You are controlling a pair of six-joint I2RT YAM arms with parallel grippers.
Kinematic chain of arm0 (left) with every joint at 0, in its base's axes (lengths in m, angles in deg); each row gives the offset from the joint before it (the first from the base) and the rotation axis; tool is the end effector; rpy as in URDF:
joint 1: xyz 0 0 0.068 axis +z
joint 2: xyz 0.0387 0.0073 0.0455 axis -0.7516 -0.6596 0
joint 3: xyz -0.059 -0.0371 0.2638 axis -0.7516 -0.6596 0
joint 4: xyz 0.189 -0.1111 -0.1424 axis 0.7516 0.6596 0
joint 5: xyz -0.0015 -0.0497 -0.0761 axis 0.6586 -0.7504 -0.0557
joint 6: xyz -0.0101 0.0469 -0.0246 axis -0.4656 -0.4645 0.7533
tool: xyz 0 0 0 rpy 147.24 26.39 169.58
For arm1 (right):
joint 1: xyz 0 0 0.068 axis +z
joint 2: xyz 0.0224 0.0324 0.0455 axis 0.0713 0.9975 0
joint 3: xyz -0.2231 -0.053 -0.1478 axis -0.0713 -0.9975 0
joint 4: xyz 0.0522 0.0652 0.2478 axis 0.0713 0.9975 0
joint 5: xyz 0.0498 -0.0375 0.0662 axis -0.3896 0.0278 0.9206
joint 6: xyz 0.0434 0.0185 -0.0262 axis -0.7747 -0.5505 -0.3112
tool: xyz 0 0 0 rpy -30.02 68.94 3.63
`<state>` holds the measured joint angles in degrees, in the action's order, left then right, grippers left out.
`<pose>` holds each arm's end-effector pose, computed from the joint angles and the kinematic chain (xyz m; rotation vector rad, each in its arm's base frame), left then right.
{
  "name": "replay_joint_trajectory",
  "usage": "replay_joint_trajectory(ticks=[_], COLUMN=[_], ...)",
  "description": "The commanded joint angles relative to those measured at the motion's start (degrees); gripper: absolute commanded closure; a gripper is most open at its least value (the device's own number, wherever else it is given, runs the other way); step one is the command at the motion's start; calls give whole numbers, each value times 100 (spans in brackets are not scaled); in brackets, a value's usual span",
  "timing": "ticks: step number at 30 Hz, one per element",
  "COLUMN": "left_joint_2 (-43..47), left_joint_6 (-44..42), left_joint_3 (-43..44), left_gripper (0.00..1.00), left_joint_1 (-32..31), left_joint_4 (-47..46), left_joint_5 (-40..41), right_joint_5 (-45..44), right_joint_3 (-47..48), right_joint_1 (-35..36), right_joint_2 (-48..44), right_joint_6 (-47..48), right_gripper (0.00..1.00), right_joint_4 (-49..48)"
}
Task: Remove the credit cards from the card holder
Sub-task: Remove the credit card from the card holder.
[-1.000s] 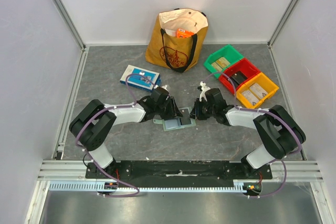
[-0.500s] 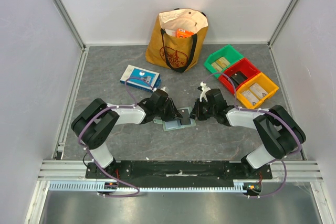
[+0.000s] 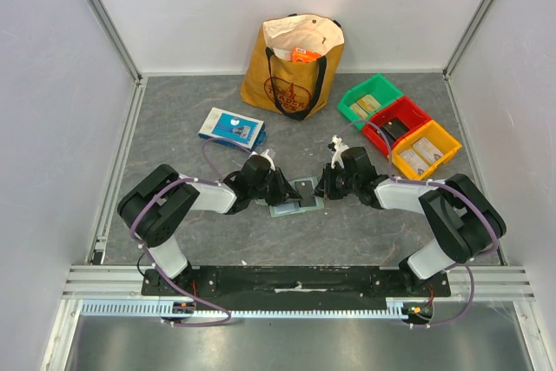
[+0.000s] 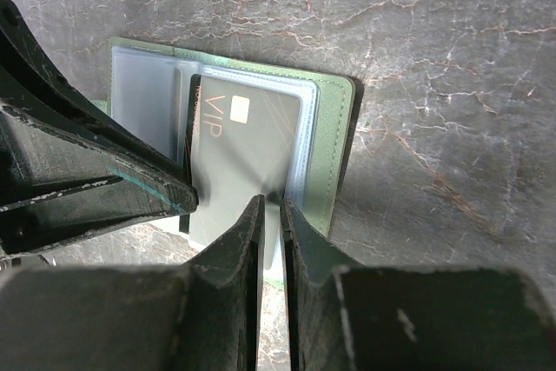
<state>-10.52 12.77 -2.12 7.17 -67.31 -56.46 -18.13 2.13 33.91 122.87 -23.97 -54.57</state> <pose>0.2287 -0.2155 0.1230 -0.2451 2.5190 -1.1603 0.2388 0.1503 0.1363 -0.2276 2.4334 0.8647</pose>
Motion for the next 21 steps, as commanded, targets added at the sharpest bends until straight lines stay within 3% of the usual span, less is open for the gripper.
replay_joint_trajectory(ticks=[1, 8, 15, 21], left_joint_2=[153, 171, 171, 320], left_joint_6=[303, 312, 294, 303], left_joint_3=[-209, -359, -377, -579], left_gripper=[80, 84, 98, 98], left_joint_1=[69, 148, 166, 271], left_joint_4=[-823, -1122, -1210, -1105], left_joint_5=[-310, -495, -583, -486], right_joint_5=[2, 20, 2, -103], right_joint_3=[-74, -65, -56, -56], right_joint_1=[-12, -20, -29, -91], right_joint_2=[90, 116, 125, 125], right_joint_6=[81, 90, 107, 90], right_gripper=[81, 81, 81, 81], right_joint_4=[151, 168, 195, 282])
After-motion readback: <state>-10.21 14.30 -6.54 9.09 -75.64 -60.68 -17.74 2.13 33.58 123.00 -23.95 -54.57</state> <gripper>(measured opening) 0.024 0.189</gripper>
